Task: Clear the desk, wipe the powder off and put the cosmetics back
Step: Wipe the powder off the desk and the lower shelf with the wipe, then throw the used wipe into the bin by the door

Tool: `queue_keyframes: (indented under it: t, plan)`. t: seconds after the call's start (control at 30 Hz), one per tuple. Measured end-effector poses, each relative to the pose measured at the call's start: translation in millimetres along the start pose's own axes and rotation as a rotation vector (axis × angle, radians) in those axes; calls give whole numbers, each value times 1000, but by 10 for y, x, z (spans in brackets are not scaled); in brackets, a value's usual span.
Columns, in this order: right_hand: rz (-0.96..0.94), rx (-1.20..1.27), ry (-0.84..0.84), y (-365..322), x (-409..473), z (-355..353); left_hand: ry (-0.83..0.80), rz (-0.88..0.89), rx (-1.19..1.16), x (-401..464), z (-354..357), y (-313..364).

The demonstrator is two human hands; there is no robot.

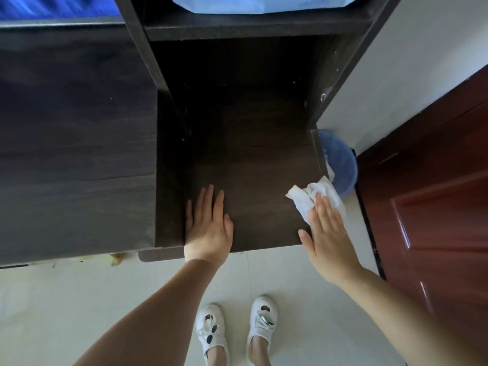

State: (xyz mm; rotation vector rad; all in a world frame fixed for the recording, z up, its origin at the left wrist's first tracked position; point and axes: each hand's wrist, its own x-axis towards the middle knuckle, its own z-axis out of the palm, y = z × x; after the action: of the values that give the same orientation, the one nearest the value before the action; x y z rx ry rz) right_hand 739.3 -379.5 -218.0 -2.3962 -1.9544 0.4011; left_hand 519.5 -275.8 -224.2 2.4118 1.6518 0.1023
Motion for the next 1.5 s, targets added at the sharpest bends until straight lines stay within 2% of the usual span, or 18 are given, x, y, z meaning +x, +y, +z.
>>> queue_keyframes:
  t: [0.2, 0.33, 0.47, 0.5, 0.57, 0.67, 0.8, 0.9, 1.0, 1.17, 1.27, 1.5]
  plan:
    - [204, -42, 111, -441, 820, -16, 33, 16, -39, -10, 37, -29]
    - [-143, 26, 93, -982, 419, 157, -8, 12, -107, 1, -30, -35]
    - [-310, 106, 20, -781, -23, 169, -129, -2, -215, -16, -168, -38]
    - [-277, 173, -12, -707, -73, 103, -155, -24, -252, -37, -234, -23]
    - [-83, 387, -49, -590, -135, -174, -182, -51, -324, -100, -417, 43]
    - [200, 589, 54, -438, -232, -746, -188, 27, -360, -194, -722, 223]
    - [386, 636, 146, -245, -425, -1481, -183, 164, -358, -213, -1181, 576]
    - [419, 568, 178, -57, -651, -1932, -157, 276, -363, -180, -1491, 920]
    - [468, 603, 206, 199, -939, -2301, -132, 351, -373, -155, -1732, 1328]
    - [469, 499, 91, 865, -1305, -2631, -153, 443, -409, -140, -1905, 2100]
    - [447, 565, 58, 1368, -1399, -2676, -176, 405, -424, -90, -1809, 2488]
    - [468, 757, -39, 2233, -1203, -2542, -200, 163, -483, -169, -1340, 3048]
